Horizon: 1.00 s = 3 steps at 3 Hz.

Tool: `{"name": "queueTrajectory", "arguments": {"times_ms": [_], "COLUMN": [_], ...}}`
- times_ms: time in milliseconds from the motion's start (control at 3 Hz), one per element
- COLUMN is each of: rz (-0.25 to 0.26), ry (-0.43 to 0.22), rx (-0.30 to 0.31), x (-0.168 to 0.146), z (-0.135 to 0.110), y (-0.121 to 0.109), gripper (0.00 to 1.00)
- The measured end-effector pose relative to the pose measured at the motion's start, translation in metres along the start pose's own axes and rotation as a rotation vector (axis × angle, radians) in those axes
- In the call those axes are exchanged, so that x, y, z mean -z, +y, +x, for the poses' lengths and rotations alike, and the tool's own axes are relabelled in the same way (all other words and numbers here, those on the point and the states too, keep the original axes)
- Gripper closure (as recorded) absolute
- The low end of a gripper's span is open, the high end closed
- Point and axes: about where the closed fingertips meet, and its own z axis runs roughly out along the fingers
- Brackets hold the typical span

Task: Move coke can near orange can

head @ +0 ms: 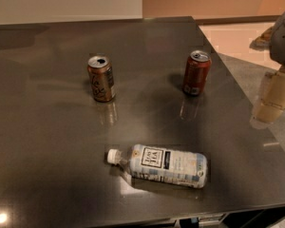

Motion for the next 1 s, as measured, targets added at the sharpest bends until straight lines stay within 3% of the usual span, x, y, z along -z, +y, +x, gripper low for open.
{"name": "queueTrajectory", "arguments": {"times_ms": [667, 1000], "rz": [0.012, 0.0], "ry": [-0.026, -0.096], "rx": [-0.021, -0.08], "x": [-0.006, -0.023], "z": [-0.005, -0.011], "y": [-0.013, -0.042], "gripper": [0.0, 0.0]}}
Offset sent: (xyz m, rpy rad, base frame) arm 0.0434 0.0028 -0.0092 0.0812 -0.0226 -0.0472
